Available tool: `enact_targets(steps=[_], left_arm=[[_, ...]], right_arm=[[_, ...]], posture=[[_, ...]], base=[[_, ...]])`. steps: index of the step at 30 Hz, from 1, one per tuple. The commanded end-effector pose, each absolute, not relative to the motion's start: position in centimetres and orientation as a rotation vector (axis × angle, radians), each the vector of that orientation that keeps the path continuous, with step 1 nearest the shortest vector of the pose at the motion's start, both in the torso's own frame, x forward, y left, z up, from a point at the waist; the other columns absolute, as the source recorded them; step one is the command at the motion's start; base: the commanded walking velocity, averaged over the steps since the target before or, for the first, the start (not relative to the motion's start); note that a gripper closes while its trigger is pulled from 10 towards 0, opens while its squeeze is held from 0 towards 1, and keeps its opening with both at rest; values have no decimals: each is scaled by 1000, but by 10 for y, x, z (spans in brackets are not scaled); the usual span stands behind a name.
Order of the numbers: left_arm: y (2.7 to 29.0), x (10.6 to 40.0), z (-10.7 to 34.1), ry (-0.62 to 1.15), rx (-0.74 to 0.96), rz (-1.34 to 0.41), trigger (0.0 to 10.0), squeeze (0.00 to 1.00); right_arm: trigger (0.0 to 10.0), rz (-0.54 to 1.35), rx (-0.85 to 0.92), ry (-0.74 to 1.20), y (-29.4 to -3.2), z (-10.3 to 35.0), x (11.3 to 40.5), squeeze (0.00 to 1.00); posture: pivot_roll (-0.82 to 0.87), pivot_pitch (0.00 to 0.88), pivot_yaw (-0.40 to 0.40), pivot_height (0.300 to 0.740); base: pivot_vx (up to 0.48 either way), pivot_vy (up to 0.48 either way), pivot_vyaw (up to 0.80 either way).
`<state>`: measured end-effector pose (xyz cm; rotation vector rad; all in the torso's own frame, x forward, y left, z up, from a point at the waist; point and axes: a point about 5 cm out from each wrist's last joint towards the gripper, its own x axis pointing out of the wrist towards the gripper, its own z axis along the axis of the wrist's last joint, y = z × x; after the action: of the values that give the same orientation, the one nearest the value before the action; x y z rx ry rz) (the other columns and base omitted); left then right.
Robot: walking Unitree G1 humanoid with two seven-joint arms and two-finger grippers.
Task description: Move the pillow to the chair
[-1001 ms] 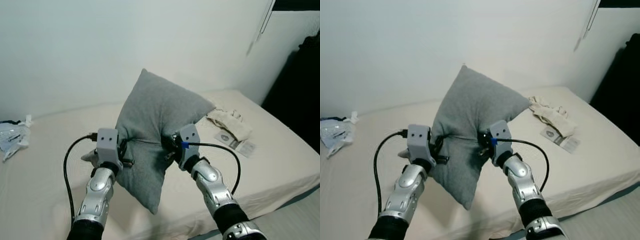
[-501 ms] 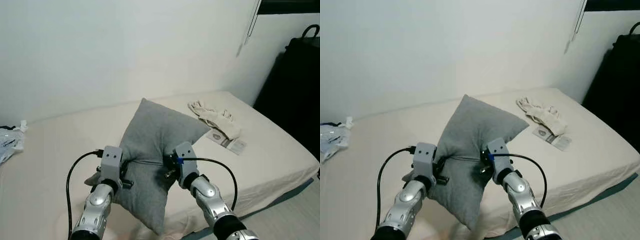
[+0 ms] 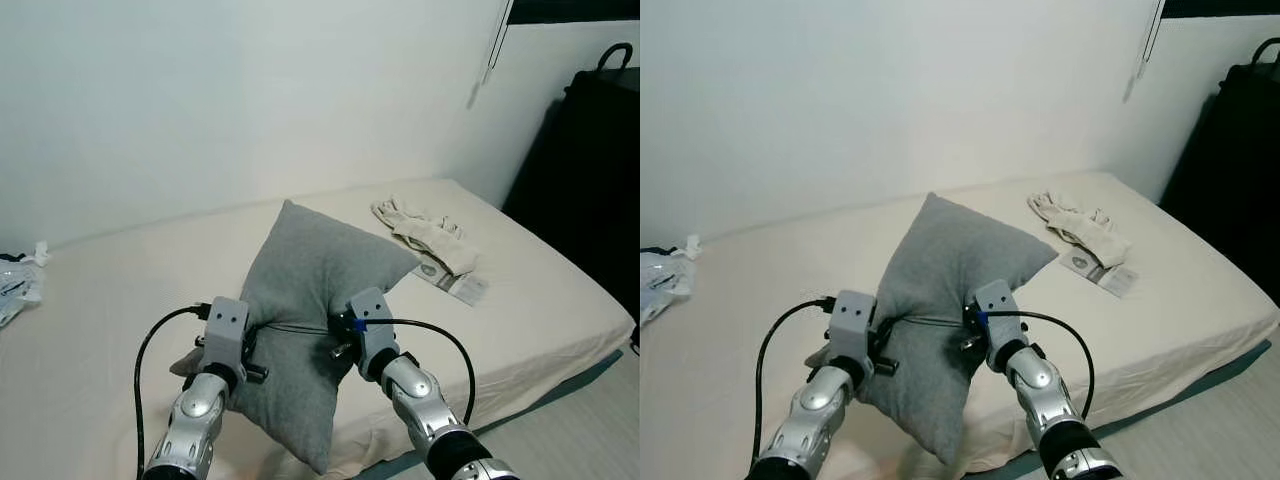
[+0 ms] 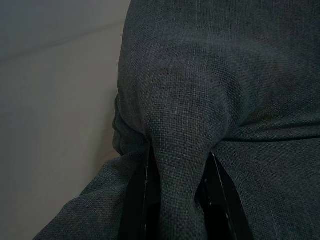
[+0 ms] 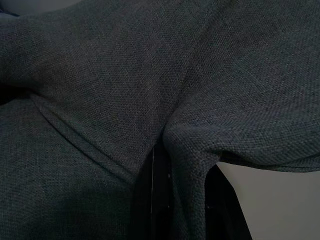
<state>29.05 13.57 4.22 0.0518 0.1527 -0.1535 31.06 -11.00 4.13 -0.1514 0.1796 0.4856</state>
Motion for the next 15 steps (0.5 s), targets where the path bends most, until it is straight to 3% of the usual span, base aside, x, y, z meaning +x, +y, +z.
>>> enact_targets(steps=[1, 15], left_arm=[[163, 295, 55, 78, 66, -21, 10000, 0], [165, 296, 59, 49, 57, -3, 10000, 0]], right_arm=[[10000, 427, -172, 216, -129, 34, 309, 0], [10000, 445, -168, 212, -124, 37, 311, 0]], posture=[[-9, 45, -73, 740], [1, 44, -91, 740]], base=[[0, 0, 0], [0, 0, 0]])
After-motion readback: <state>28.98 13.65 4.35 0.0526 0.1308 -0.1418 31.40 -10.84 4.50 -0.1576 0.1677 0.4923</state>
